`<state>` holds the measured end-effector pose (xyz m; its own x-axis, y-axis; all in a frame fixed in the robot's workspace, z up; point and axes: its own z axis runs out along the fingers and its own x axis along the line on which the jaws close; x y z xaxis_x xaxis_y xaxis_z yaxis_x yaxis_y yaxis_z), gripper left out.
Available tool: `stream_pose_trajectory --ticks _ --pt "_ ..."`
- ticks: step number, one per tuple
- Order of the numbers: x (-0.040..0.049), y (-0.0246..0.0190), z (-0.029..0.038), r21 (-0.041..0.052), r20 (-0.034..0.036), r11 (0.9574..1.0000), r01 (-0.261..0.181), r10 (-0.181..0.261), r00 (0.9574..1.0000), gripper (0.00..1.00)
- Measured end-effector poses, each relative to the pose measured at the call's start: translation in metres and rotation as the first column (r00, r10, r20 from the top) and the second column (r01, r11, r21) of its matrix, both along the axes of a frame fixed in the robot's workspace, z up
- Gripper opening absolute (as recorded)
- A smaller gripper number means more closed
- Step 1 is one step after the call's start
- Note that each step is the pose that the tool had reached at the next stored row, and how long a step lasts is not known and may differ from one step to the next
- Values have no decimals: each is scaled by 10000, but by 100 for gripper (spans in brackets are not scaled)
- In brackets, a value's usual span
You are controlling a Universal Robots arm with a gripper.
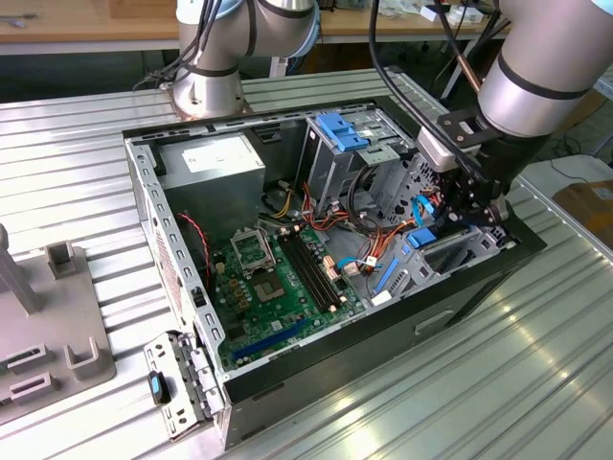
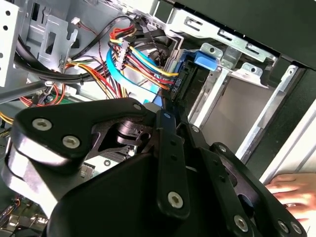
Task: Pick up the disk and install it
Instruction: 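Insert the second disk wire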
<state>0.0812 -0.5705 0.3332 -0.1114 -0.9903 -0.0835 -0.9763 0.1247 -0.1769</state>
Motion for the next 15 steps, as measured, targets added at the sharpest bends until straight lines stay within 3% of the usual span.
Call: stream_pose_trajectory --ticks 3,5,6,7,11,15 --pt "-4 -44 24 -65 -9 10000 66 -66 10000 16" --pt "-1 -29 -16 18 2 9999 110 -110 9999 16" --pt "-1 -31 -20 23 3 9999 116 -116 9999 16" --pt "1 -21 10 -28 -4 9999 118 -118 9999 16" --pt "0 -30 -32 53 6 9999 120 -120 9999 16" --pt "0 -33 -28 37 4 9999 122 -122 9999 22"
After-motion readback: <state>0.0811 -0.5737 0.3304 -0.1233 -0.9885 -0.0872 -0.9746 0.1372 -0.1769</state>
